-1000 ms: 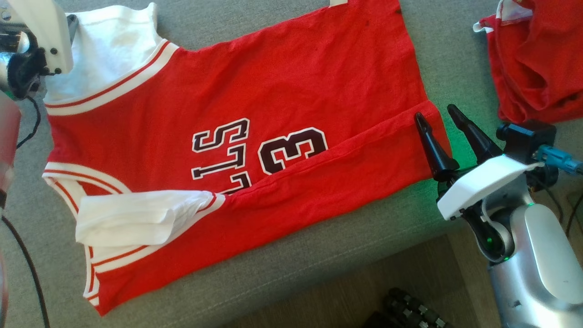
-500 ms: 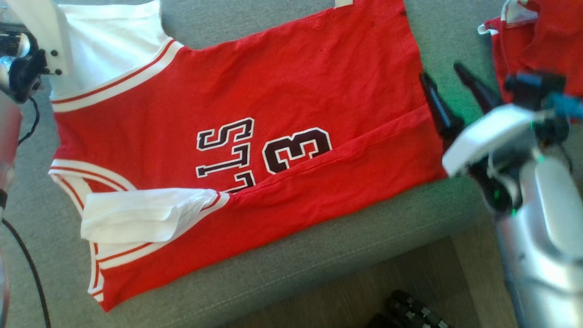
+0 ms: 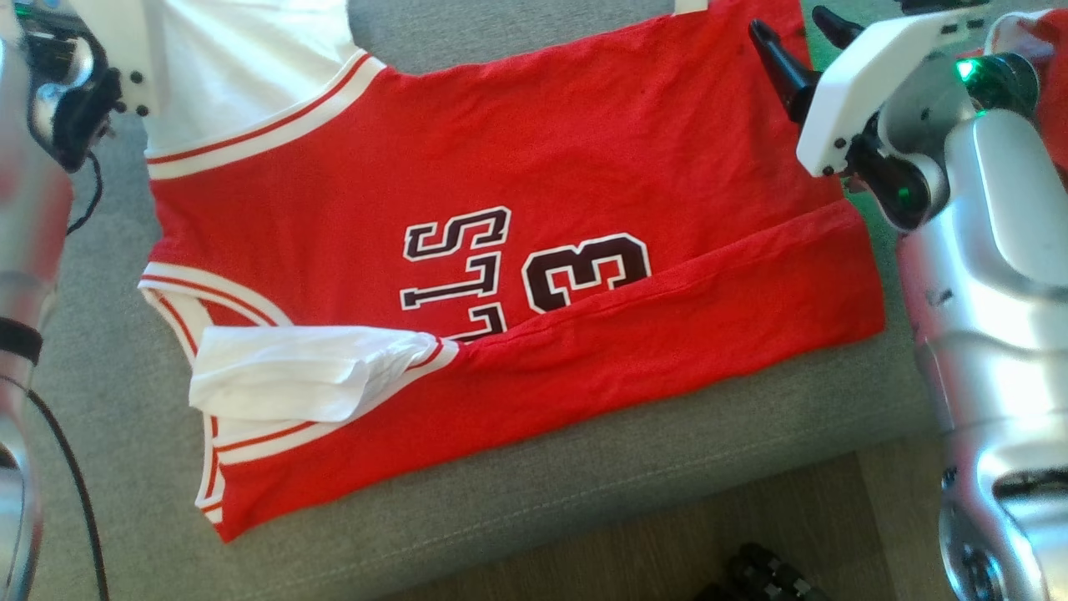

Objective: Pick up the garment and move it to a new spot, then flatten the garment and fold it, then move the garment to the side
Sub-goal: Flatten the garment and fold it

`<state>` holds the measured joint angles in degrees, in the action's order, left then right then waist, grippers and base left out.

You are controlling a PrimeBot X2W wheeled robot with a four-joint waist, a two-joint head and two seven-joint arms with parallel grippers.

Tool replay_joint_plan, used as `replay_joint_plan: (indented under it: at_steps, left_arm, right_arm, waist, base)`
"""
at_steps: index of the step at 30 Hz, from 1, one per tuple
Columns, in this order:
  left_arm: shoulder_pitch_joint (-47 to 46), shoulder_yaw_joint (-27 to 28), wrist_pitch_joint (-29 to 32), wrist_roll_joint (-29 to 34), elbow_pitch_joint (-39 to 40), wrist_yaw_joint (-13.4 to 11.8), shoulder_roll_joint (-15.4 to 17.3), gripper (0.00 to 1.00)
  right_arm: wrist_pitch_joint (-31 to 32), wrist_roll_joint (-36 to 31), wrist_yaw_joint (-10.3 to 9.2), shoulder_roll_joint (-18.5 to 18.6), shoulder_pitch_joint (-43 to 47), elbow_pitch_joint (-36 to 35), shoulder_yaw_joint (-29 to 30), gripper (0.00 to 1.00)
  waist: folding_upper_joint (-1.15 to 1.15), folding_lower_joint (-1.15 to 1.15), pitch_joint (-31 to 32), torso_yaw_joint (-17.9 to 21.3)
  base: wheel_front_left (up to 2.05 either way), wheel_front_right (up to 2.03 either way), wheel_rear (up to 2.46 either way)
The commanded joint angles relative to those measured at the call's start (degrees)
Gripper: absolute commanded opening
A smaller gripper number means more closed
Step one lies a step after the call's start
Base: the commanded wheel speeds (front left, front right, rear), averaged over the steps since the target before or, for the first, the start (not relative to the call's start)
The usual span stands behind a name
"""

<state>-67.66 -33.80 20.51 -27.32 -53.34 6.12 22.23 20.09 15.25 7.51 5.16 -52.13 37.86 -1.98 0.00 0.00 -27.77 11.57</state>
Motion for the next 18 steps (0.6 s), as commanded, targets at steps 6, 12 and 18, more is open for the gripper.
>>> replay_joint_plan:
  at_steps: [6, 12, 18]
  left_arm:
    - [-4.01, 0.40, -1.05, -0.44, 1.07, 0.57, 1.93, 0.00]
    - [-4.49, -0.48, -1.41, -0.87, 0.57, 0.83, 1.19, 0.00]
    - [-4.83, -1.32, -1.90, -1.33, -0.08, 1.01, 0.72, 0.00]
  right_arm:
    - [0.38, -3.03, -0.02, -1.72, -7.78, 6.48, 0.62, 1.00]
    - [-0.98, -7.00, -0.02, -1.95, -11.85, 13.31, 3.40, 1.00]
    - [-2.98, -9.21, -0.02, -2.09, -14.32, 18.20, 5.40, 0.97]
  waist:
    - [0.00, 0.00, -0.82, -0.97]
    - [0.00, 0.00, -1.17, -1.93]
    - [0.00, 0.00, -1.12, -2.69]
  base:
    - [0.00, 0.00, 0.00]
    - [0.00, 0.00, 0.00]
    - [0.00, 0.00, 0.00]
